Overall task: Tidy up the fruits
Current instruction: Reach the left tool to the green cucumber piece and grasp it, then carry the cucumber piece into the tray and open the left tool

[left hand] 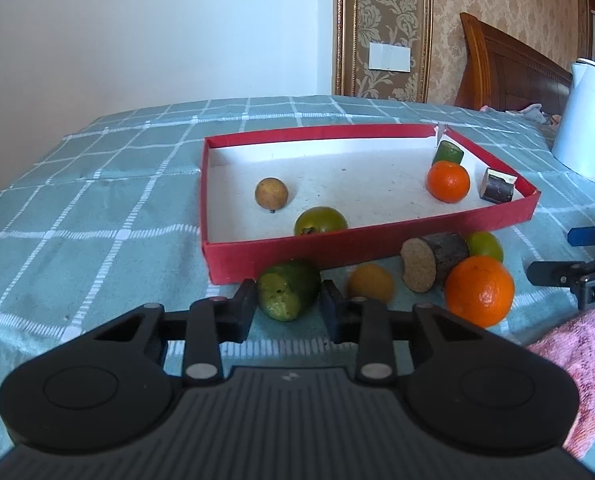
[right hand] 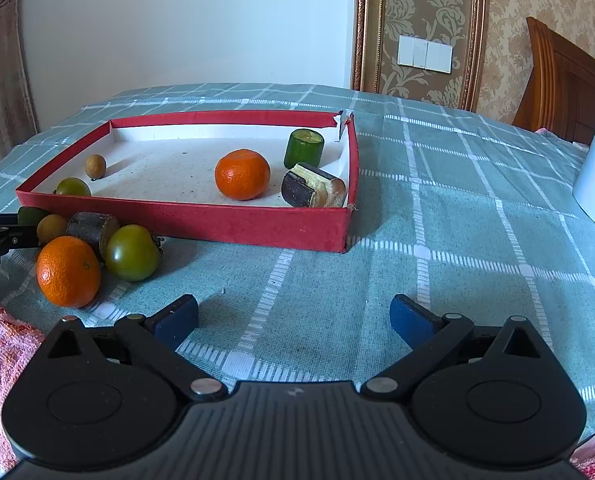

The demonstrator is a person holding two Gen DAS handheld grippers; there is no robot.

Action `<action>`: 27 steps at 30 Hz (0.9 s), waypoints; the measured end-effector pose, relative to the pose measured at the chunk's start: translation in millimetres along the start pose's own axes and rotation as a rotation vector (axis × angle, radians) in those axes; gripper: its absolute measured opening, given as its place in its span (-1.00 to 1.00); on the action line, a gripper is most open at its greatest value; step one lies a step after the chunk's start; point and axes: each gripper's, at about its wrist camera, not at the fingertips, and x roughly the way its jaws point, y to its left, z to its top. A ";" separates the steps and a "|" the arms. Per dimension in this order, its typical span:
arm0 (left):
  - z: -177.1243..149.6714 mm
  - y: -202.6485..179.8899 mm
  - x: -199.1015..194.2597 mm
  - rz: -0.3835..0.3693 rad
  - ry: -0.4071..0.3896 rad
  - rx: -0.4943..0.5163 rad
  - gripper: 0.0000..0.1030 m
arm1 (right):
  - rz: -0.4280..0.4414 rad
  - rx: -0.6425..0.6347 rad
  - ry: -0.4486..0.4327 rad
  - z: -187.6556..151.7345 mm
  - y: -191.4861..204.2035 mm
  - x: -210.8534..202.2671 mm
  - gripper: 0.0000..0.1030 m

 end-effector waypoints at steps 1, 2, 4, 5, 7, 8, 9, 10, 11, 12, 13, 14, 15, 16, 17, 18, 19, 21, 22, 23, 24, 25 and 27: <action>-0.8 -0.1 -2.2 0.000 -0.004 0.002 -0.39 | 0.000 0.000 0.000 0.1 0.0 0.0 1.00; -1.8 -0.5 -4.3 0.003 -0.006 0.005 -0.39 | 0.000 0.000 0.000 0.1 0.0 -0.1 1.00; -3.6 -1.3 -9.4 0.003 -0.014 0.007 -0.39 | 0.000 0.000 0.000 0.1 -0.2 -0.1 1.00; -3.8 -1.6 -12.3 -0.001 -0.019 0.005 -0.39 | 0.000 -0.001 0.000 0.1 -0.1 -0.2 1.00; -1.6 -2.5 -18.4 -0.010 -0.035 0.000 -0.39 | 0.000 0.000 0.000 0.2 -0.4 -0.2 1.00; 0.4 -3.2 -21.4 -0.012 -0.046 -0.001 -0.39 | 0.000 0.000 0.000 0.2 -0.4 -0.3 1.00; 3.2 -3.7 -24.3 -0.014 -0.058 -0.003 -0.39 | 0.000 0.000 0.000 0.2 -0.5 -0.3 1.00; 6.6 -3.5 -26.8 -0.015 -0.070 -0.005 -0.39 | 0.001 0.000 0.000 0.2 -0.5 -0.4 1.00; 10.2 -3.2 -28.8 -0.016 -0.082 -0.008 -0.39 | 0.000 0.000 0.000 0.3 -0.5 -0.4 1.00; 14.0 -2.7 -30.0 -0.013 -0.093 -0.011 -0.39 | 0.000 0.000 0.000 0.3 -0.5 -0.4 1.00; 18.2 -1.9 -30.3 -0.008 -0.101 -0.014 -0.39 | 0.001 0.000 0.000 0.3 -0.6 -0.5 1.00; 22.0 -0.9 -29.6 -0.003 -0.105 -0.016 -0.39 | 0.001 0.000 0.000 0.3 -0.6 -0.5 1.00; 26.0 0.7 -27.3 0.001 -0.107 -0.019 -0.39 | 0.001 0.000 0.000 0.3 -0.6 -0.5 1.00; 29.5 3.0 -24.3 0.004 -0.105 -0.027 -0.39 | 0.001 0.000 0.000 0.3 -0.6 -0.5 1.00; 32.8 5.6 -20.1 0.005 -0.099 -0.039 -0.39 | 0.001 0.000 0.000 0.3 -0.7 -0.5 1.00; 36.0 8.4 -14.5 0.007 -0.090 -0.050 -0.39 | 0.001 0.001 0.000 0.3 -0.7 -0.5 1.00; 38.6 10.4 -8.8 0.012 -0.081 -0.060 -0.39 | 0.001 0.001 0.000 0.3 -0.7 -0.5 1.00; 42.9 15.0 3.9 0.029 -0.058 -0.074 -0.39 | 0.001 0.001 0.000 0.4 -0.7 -0.5 1.00; 43.7 17.2 9.2 0.037 -0.049 -0.082 -0.39 | 0.001 0.001 0.001 0.3 -0.8 -0.5 1.00; 45.1 19.5 14.2 0.040 -0.040 -0.092 -0.39 | 0.002 0.001 0.001 0.3 -0.8 -0.6 1.00; 46.0 22.3 18.5 0.040 -0.033 -0.103 -0.39 | 0.001 0.001 0.001 0.3 -0.8 -0.6 1.00; 46.8 24.3 22.3 0.041 -0.029 -0.109 -0.39 | 0.002 0.002 0.001 0.1 -0.8 -0.7 1.00; 48.7 25.9 29.0 0.042 -0.022 -0.112 -0.39 | 0.002 0.002 0.001 -0.1 -0.7 -0.6 1.00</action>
